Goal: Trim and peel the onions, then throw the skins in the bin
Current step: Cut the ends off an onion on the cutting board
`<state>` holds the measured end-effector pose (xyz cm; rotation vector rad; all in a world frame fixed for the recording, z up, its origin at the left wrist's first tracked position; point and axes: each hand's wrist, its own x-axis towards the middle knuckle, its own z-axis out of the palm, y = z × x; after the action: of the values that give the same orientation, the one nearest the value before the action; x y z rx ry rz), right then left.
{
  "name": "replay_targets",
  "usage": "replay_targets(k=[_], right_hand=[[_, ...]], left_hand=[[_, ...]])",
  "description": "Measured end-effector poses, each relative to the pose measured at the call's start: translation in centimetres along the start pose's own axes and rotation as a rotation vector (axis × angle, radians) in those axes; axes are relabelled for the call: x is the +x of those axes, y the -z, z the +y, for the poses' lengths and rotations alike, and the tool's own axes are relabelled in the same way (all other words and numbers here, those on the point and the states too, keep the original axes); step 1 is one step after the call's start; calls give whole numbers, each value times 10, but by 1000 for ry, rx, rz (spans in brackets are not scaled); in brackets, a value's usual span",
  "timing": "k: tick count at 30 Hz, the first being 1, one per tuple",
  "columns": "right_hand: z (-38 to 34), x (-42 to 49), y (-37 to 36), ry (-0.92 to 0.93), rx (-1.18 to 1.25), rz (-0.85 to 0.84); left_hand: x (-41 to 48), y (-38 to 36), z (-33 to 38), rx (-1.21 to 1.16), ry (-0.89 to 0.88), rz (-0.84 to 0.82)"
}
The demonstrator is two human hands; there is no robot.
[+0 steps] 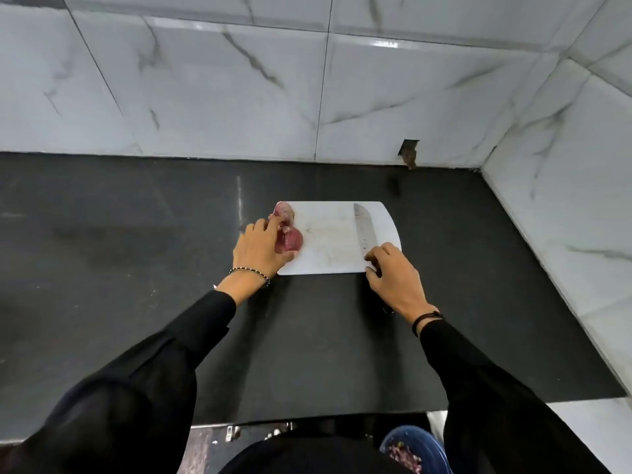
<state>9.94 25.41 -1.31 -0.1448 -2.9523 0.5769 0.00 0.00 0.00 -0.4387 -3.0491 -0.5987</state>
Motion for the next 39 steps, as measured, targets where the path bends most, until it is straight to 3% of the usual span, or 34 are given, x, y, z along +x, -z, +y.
replay_targets(k=[6,15,24,30,39], right_hand=[[-4,-8,-3,-127,-44,72],[1,-11,-1,-377,203,55],[6,-5,11,-733,767,-73],[16,-11,23,-863,1218,-128],[39,-26,25,-742,1222,-73]], left_hand=[[5,-8,-5,-78,53,-117],[3,-12,-9,-167,-46,-28],[10,-14,30,-213,-194,-148],[21,-27,64,-276,-255,-204],[40,-49,111,-281,-308,-204]])
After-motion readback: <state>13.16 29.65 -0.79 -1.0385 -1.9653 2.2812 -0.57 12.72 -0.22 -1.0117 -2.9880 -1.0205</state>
